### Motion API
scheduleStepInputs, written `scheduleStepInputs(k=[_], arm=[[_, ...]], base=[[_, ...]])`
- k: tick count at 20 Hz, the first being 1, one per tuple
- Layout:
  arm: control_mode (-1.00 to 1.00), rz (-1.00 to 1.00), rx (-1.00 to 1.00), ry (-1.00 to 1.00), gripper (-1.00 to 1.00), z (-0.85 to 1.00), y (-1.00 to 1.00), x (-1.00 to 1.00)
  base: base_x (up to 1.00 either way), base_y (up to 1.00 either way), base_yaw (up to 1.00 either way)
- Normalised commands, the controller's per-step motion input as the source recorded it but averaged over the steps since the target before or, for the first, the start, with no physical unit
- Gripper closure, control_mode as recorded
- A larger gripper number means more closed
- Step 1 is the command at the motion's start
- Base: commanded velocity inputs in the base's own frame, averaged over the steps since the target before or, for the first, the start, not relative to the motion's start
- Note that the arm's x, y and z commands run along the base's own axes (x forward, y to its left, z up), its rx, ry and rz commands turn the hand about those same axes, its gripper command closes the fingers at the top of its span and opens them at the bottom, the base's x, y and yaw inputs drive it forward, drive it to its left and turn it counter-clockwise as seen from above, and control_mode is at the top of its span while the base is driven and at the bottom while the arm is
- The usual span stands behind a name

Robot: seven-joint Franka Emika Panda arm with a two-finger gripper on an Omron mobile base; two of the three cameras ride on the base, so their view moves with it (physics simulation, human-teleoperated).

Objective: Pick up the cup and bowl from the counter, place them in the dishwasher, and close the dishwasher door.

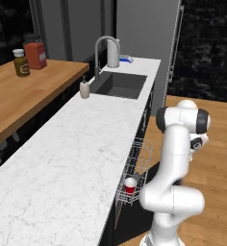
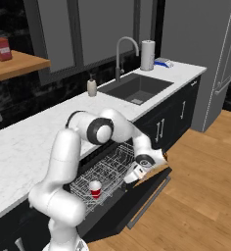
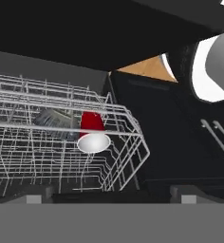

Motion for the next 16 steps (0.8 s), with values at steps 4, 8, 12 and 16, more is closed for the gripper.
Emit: scheduleStepInputs(k=[4, 8, 12, 16], arm=[[-1.0, -0.16, 0.08, 0.0, -1.0, 0.01, -1.0, -0.92], [-1.0, -0.16, 0.11, -0.01, -1.0, -0.19, -1.0, -0.9], [-1.0, -0.16, 0.14, -0.02, -1.0, -0.55, -0.95, -0.45], [-1.0, -0.09, 0.18, -0.07, -1.0, -0.91, -0.46, -0.04]], base=[[0.0, 0.0, 0.0], [0.0, 0.0, 0.0], [0.0, 0.0, 0.0], [0.0, 0.0, 0.0]])
